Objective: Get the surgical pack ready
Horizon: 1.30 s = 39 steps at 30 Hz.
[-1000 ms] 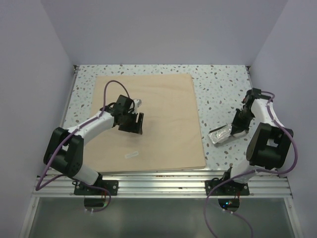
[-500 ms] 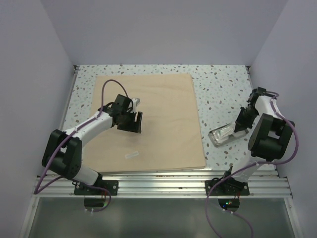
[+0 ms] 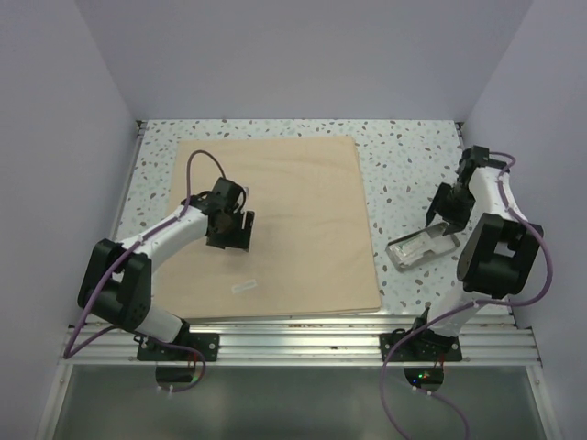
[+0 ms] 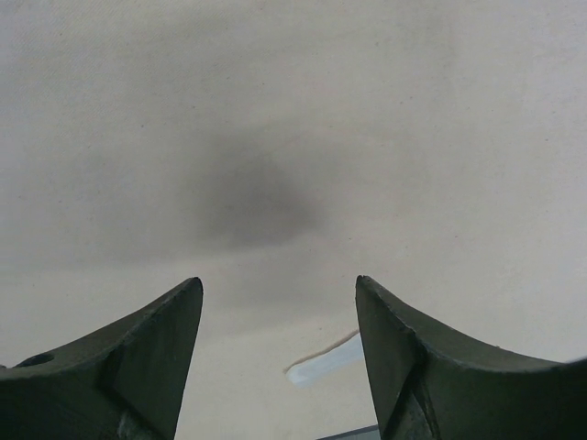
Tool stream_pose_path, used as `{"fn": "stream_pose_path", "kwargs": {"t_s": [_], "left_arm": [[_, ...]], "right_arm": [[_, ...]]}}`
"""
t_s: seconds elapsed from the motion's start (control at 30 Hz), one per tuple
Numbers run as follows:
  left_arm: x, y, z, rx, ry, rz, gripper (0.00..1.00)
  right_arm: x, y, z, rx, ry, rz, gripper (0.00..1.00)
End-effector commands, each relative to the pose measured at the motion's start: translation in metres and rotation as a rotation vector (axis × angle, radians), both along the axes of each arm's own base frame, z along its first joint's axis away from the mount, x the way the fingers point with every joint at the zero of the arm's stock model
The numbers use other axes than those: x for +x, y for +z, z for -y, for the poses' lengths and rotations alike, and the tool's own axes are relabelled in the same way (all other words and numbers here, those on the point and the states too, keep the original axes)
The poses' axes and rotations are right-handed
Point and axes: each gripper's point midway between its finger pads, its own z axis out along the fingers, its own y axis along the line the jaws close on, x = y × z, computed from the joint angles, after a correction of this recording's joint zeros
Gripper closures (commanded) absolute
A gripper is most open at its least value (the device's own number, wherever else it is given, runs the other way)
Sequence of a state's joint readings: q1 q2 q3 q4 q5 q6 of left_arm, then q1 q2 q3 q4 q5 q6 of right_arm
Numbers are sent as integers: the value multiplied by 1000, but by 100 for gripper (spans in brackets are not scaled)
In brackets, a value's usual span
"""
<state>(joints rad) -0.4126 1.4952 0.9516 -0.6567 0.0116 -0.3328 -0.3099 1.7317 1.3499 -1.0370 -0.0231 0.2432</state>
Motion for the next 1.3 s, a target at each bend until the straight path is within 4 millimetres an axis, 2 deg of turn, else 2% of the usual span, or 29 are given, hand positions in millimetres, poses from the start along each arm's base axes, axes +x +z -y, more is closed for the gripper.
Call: {"fn": "stream_pose_path", "kwargs": {"t_s": [0.0, 0.03, 0.1, 0.13, 0.2, 0.23, 0.3, 0.33, 0.37, 0.43, 0.53, 0.67, 0.77, 0.87, 1.13, 1.27], "left_arm": [[-8, 5, -14, 38, 92, -14, 29], [-14, 3, -17, 45, 98, -30, 29], [-19, 4, -21, 55, 119, -40, 30], [-23, 3, -23, 66, 129, -50, 30], [-31, 3, -27, 79, 152, -78, 31], [-36, 1, -28, 85, 157, -98, 32], [-42, 2, -24, 54, 149, -116, 35], [-46, -1, -20, 34, 129, -125, 38], [-51, 0, -8, -32, 92, -148, 40], [-59, -1, 0, -88, 36, -158, 49], [-60, 2, 13, -141, -22, -116, 57], [-62, 5, 26, -95, -125, -65, 52], [-65, 0, 30, -56, -170, -81, 50], [-70, -7, 33, -26, -213, -121, 51], [-59, -11, 38, 2, -256, -125, 54], [-60, -15, 45, -21, -284, -157, 57]], "right_arm": [[19, 45, -39, -19, 88, 119, 45], [26, 51, -62, -9, 150, 141, 44], [32, 58, -91, 18, 218, 177, 44], [33, 60, -119, 42, 290, 188, 44], [39, 63, -151, 93, 358, 223, 44], [38, 64, -179, 150, 419, 242, 44], [35, 60, -201, 189, 464, 240, 44], [33, 55, -220, 232, 505, 241, 44], [31, 52, -227, 252, 522, 241, 44], [25, 45, -240, 282, 550, 227, 44], [18, 37, -251, 331, 573, 219, 44], [6, 26, -254, 360, 597, 209, 44], [1, 25, -254, 368, 606, 213, 44], [-3, 25, -254, 375, 613, 220, 45], [-6, 26, -255, 391, 618, 236, 45], [-8, 25, -256, 397, 619, 231, 45]]}}
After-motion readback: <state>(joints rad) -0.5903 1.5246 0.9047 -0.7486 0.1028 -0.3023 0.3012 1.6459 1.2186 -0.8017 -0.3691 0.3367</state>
